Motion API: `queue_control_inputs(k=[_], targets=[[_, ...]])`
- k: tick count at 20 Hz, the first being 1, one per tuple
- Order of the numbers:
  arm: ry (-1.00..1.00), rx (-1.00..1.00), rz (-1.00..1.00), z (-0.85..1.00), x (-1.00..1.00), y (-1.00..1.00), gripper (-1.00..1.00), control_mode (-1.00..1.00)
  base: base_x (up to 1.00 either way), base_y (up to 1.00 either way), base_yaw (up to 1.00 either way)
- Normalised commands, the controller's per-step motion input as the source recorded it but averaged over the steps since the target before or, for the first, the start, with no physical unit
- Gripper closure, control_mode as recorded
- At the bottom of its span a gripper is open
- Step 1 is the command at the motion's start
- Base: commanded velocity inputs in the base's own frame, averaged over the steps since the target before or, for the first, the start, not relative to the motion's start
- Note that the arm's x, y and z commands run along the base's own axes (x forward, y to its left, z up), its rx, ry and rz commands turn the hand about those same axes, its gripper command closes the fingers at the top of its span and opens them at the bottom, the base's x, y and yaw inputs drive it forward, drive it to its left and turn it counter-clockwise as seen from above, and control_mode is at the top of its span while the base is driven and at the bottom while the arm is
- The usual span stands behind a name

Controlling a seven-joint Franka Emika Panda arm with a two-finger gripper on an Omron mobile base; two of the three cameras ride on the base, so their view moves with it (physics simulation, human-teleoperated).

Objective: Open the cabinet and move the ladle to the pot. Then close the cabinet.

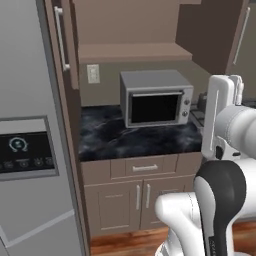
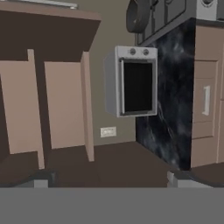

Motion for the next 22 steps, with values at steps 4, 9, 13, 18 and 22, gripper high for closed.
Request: queue_control_inputs(k=[4, 9, 13, 18, 22], targets=[[0.00, 0.00, 0.00, 0.00, 0.00, 0.00, -1.00, 1.00, 0.22, -0.36, 0.08], [0.00, 0.00, 0.00, 0.00, 0.00, 0.00, -1.00, 1.00, 0.14, -0.28, 0.01], [0.00, 0.00, 0.00, 0.00, 0.00, 0.00, -1.00, 1.00, 0.20, 0.00, -0.07], [0.00, 0.00, 0.00, 0.00, 0.00, 0.00, -1.00, 1.00, 0.09, 0.05, -0.14], [0.00, 0.00, 0.00, 0.00, 0.00, 0.00, -1.00, 1.00, 0.08, 0.00, -0.14]])
